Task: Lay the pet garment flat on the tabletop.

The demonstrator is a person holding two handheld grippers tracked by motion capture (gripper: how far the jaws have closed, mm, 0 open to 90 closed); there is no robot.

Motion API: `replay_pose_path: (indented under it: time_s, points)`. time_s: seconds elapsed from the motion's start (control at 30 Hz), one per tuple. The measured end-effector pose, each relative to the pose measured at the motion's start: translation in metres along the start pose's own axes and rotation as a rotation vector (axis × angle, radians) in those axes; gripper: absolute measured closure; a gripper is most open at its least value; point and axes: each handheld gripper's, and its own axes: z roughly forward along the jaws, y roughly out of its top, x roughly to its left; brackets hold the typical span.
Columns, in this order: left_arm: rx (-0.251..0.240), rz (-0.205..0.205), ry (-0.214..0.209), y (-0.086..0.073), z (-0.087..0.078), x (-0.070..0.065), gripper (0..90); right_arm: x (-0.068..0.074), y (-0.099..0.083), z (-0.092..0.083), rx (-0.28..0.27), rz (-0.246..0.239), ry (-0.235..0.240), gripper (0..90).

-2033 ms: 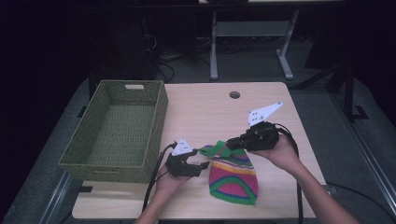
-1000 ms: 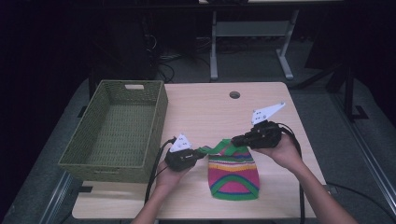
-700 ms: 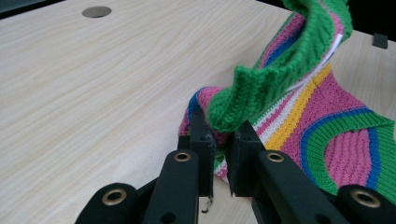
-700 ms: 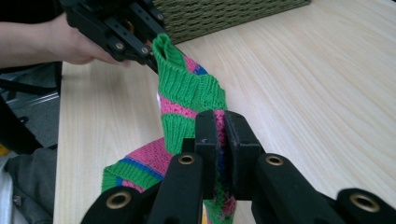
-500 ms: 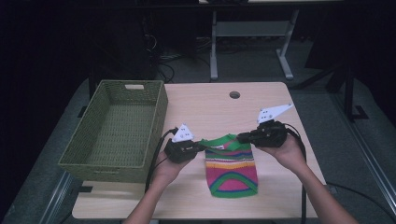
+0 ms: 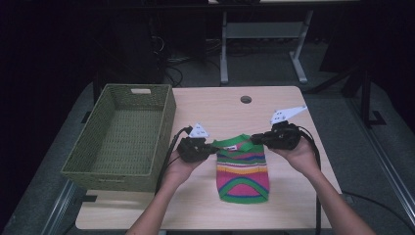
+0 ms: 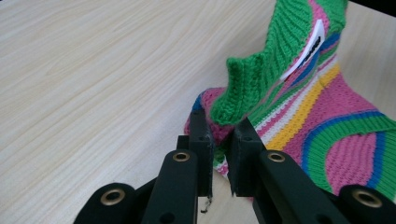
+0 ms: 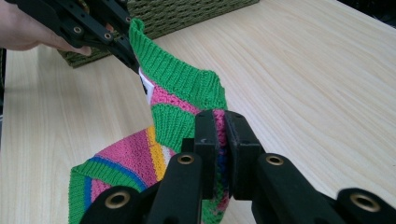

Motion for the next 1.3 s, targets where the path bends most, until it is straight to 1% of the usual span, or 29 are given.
replay_pose_path:
  time_s: [0.13,0.2,0.23,0.27,0.33,0.37,0.47,0.57,0.73,0.77,0.87,0.9,0.97,1.0,1.03,1.13,1.17,1.2,1.23,1.27,1.3]
  points:
    - [0.004,-0.002,0.003,0.002,0.003,0.001,81.2,-0.003,-0.001,0.002,0.007,0.003,-0.01,83.1]
    - [0.01,-0.015,-0.005,0.001,0.007,0.003,81.2,-0.009,-0.002,0.003,0.009,0.009,-0.008,83.1]
    - [0.01,-0.015,-0.005,0.001,0.007,0.003,81.2,-0.009,-0.002,0.003,0.009,0.009,-0.008,83.1]
    - [0.024,-0.016,-0.006,0.0,0.01,0.004,81.1,-0.013,-0.003,0.004,0.007,0.018,-0.012,83.1]
    - [0.023,-0.017,-0.003,0.0,0.011,0.005,81.1,-0.015,-0.003,0.005,0.011,0.02,-0.012,83.1]
    - [0.022,-0.028,0.002,0.0,0.013,0.006,81.1,-0.017,-0.003,0.007,0.014,0.02,-0.017,83.0]
    - [0.022,-0.032,0.005,0.001,0.015,0.008,81.0,-0.02,-0.004,0.009,0.011,0.026,-0.02,83.0]
    - [0.021,-0.056,-0.008,-0.001,0.02,0.013,80.7,-0.025,-0.007,0.012,0.017,0.052,-0.008,82.7]
    - [0.025,-0.069,-0.007,-0.002,0.024,0.015,80.4,-0.031,-0.009,0.015,0.02,0.064,-0.009,82.5]
    - [0.018,-0.092,-0.006,-0.002,0.026,0.016,80.0,-0.032,-0.009,0.016,0.023,0.067,-0.013,82.3]
    - [0.021,-0.089,-0.003,-0.002,0.027,0.019,78.8,-0.034,-0.01,0.017,0.024,0.075,-0.015,82.2]
    - [0.022,-0.106,-0.002,-0.002,0.03,0.021,78.8,-0.036,-0.011,0.019,0.024,0.08,-0.019,82.2]
    - [0.03,-0.113,-0.002,-0.002,0.032,0.023,78.0,-0.039,-0.012,0.02,0.025,0.087,-0.024,81.9]
    - [0.03,-0.113,-0.002,-0.002,0.032,0.023,77.7,-0.039,-0.012,0.02,0.025,0.087,-0.024,81.9]
    - [0.029,-0.119,0.002,-0.002,0.034,0.024,77.6,-0.041,-0.013,0.021,0.027,0.1,-0.025,81.7]
    - [0.031,-0.125,0.008,0.0,0.037,0.025,77.6,-0.044,-0.015,0.024,0.033,0.104,-0.033,81.1]
    - [0.032,-0.127,0.015,0.001,0.038,0.026,76.7,-0.045,-0.015,0.025,0.033,0.111,-0.035,80.4]
    - [0.032,-0.127,0.015,0.001,0.038,0.026,73.6,-0.048,-0.016,0.026,0.034,0.117,-0.044,78.1]
    - [0.04,-0.135,0.059,0.003,0.041,0.027,66.4,-0.05,-0.015,0.027,0.034,0.133,-0.055,72.3]
    - [0.043,-0.151,0.088,0.004,0.042,0.028,58.1,-0.053,-0.015,0.028,0.027,0.152,-0.072,67.2]
    - [0.043,-0.151,0.088,0.004,0.042,0.028,51.7,-0.053,-0.015,0.028,0.027,0.152,-0.072,67.2]
